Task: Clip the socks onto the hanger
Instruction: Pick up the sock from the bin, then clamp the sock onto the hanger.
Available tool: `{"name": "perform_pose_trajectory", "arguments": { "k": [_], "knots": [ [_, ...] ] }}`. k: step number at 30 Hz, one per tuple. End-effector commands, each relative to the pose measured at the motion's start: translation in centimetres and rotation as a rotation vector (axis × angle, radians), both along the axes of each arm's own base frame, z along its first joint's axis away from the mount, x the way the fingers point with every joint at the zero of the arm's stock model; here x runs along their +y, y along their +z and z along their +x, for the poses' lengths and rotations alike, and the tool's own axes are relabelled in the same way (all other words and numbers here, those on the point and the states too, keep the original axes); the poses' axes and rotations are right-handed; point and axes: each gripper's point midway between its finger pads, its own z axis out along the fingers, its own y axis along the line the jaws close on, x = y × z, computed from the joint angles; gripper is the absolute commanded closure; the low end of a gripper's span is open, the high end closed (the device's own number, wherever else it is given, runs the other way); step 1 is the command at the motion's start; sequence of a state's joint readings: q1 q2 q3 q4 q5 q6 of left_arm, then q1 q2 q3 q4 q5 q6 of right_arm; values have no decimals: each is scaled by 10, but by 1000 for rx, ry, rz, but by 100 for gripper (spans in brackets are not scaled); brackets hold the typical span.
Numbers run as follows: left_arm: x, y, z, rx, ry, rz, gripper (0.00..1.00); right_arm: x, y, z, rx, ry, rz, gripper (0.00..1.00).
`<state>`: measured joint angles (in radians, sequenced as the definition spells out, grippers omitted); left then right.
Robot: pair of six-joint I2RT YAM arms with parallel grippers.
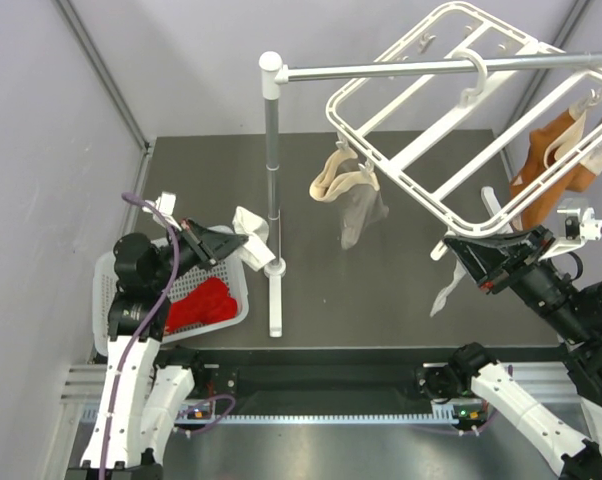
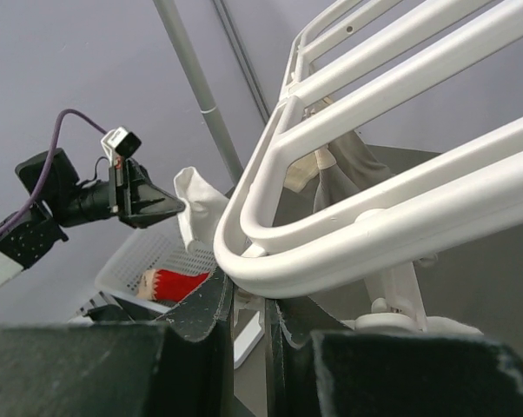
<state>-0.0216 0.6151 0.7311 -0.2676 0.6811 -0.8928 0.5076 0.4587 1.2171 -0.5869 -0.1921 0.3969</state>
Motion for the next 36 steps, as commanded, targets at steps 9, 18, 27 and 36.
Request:
{"name": "perform_pose_trajectory", "arguments": {
  "k": [9, 18, 27, 36],
  "knots": [
    [-105, 46, -41, -164, -336, -97, 100, 16, -26, 7, 100, 61, -34, 100],
    [-195, 87, -47, -279, -319, -137, 100, 16, -32, 13, 119, 46, -39, 100],
    [-242, 114, -42, -253, -269, -252, 100, 19, -35, 13, 127, 58, -39, 100],
    [-258, 135, -39, -230, -267, -337, 100, 18, -38, 10, 132, 60, -40, 100]
  ]
}}
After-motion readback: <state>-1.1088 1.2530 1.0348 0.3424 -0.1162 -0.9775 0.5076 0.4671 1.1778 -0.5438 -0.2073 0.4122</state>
